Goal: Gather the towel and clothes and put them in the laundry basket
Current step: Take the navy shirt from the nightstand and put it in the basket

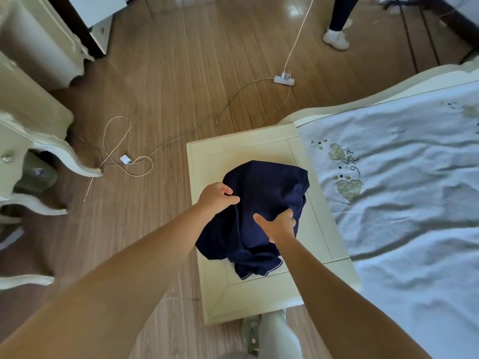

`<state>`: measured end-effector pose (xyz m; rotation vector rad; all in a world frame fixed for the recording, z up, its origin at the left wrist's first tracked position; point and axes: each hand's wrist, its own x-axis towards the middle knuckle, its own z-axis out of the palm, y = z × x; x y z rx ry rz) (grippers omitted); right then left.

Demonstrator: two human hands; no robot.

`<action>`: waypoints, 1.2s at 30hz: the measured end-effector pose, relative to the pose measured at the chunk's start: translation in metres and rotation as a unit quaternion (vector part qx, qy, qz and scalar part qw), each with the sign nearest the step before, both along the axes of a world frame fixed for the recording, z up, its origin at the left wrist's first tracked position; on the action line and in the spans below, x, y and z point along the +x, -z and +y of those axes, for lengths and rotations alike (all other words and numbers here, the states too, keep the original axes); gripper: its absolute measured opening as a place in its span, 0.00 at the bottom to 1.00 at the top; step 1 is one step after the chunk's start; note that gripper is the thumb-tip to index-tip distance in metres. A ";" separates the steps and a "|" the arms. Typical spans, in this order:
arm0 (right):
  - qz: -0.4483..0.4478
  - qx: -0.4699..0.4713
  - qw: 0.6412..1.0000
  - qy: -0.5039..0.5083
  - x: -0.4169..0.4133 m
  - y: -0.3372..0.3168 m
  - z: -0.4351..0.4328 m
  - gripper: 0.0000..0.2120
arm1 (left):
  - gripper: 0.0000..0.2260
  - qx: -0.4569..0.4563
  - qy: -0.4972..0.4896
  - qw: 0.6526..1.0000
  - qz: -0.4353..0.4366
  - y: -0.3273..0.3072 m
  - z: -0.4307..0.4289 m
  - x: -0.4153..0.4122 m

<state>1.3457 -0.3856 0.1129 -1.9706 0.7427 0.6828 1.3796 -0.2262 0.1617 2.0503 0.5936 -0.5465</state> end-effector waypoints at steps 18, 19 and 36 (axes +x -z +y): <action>-0.131 0.085 0.988 0.007 0.047 -0.107 -0.005 0.16 | 0.46 -0.046 0.293 0.951 0.085 -0.068 -0.023 0.032; -0.146 0.106 0.983 0.030 0.052 -0.124 -0.006 0.15 | 0.49 -0.055 0.301 0.950 0.070 -0.078 -0.025 0.033; -0.451 0.285 0.831 0.157 0.034 -0.398 -0.087 0.23 | 0.11 -0.057 0.127 0.900 -0.413 -0.339 -0.066 0.037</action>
